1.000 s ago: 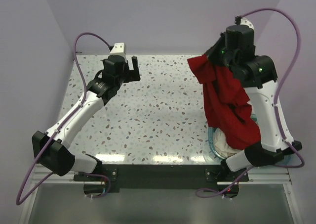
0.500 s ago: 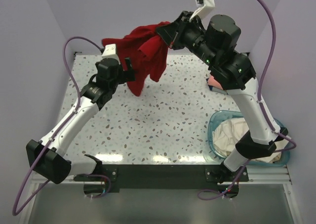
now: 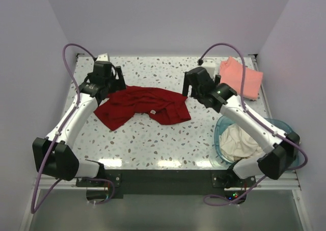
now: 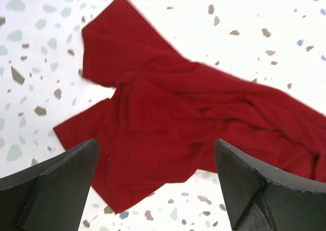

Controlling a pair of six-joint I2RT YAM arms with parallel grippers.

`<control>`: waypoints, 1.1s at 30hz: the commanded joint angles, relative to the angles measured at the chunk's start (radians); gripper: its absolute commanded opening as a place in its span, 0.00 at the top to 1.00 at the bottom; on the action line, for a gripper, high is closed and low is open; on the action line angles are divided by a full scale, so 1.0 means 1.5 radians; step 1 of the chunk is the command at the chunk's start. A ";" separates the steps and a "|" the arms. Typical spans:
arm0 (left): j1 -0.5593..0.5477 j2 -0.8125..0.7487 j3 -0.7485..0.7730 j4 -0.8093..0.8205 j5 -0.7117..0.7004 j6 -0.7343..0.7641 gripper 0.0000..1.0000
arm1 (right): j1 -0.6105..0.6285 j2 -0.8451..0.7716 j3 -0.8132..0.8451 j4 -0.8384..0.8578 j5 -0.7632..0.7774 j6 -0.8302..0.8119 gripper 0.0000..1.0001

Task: Fold and stack the t-shirts
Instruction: Move the tshirt to the center of the board, then flatten the tshirt out

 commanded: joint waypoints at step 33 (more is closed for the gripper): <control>0.101 0.305 0.003 0.113 0.093 -0.053 0.25 | -0.104 0.311 0.088 -0.065 -0.250 -0.028 0.08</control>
